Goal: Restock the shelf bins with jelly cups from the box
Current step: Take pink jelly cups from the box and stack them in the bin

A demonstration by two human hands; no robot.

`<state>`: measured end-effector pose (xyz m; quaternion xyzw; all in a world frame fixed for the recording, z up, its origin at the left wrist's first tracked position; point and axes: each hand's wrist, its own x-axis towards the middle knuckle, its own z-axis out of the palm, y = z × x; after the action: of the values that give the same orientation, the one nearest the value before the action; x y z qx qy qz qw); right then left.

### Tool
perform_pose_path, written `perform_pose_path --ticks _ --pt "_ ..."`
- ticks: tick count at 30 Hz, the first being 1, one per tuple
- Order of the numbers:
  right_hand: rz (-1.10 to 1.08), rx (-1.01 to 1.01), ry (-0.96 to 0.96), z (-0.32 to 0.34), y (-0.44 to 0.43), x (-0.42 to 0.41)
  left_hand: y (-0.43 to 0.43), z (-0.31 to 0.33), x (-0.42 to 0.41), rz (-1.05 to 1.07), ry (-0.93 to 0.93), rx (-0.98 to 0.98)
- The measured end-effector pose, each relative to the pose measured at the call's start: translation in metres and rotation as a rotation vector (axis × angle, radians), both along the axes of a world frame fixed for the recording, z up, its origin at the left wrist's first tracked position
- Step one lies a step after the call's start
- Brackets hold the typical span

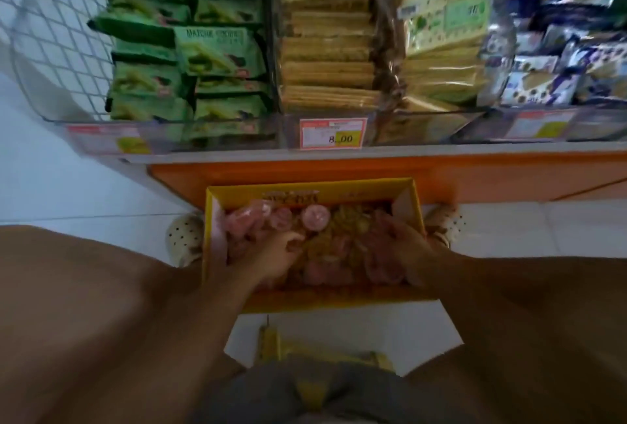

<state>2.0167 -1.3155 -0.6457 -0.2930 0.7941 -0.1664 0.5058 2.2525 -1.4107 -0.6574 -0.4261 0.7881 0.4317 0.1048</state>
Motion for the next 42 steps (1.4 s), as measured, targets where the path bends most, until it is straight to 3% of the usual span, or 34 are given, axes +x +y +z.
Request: perform_pose_path --ticks 4,8,10,17,22,28,35,42 --pt "0.118 0.045 0.165 -0.038 -0.006 -0.004 0.008 -0.024 0.004 0.052 0.014 0.139" --pt "0.25 0.079 0.181 -0.045 -0.023 -0.003 0.006 -0.038 0.002 0.053 0.0 0.228" --pt "0.183 0.094 0.134 -0.053 -0.026 -0.006 0.004 -0.043 -0.002 0.071 -0.015 0.263" --pt "0.259 0.127 0.191 -0.058 -0.018 -0.007 0.011 -0.064 -0.017 0.087 -0.066 0.349" --pt "0.196 0.072 0.007 -0.063 -0.015 -0.012 0.018 -0.073 -0.028 0.102 -0.039 0.395" --pt "0.19 0.03 0.018 -0.06 -0.01 -0.006 0.016 -0.076 -0.051 0.203 -0.022 0.463" --pt "0.147 0.001 -0.058 -0.059 -0.007 -0.008 0.022 -0.119 -0.07 0.197 0.013 0.375" --pt "0.197 0.011 -0.059 -0.058 -0.01 -0.009 0.019 -0.1 -0.082 0.168 -0.079 0.241"
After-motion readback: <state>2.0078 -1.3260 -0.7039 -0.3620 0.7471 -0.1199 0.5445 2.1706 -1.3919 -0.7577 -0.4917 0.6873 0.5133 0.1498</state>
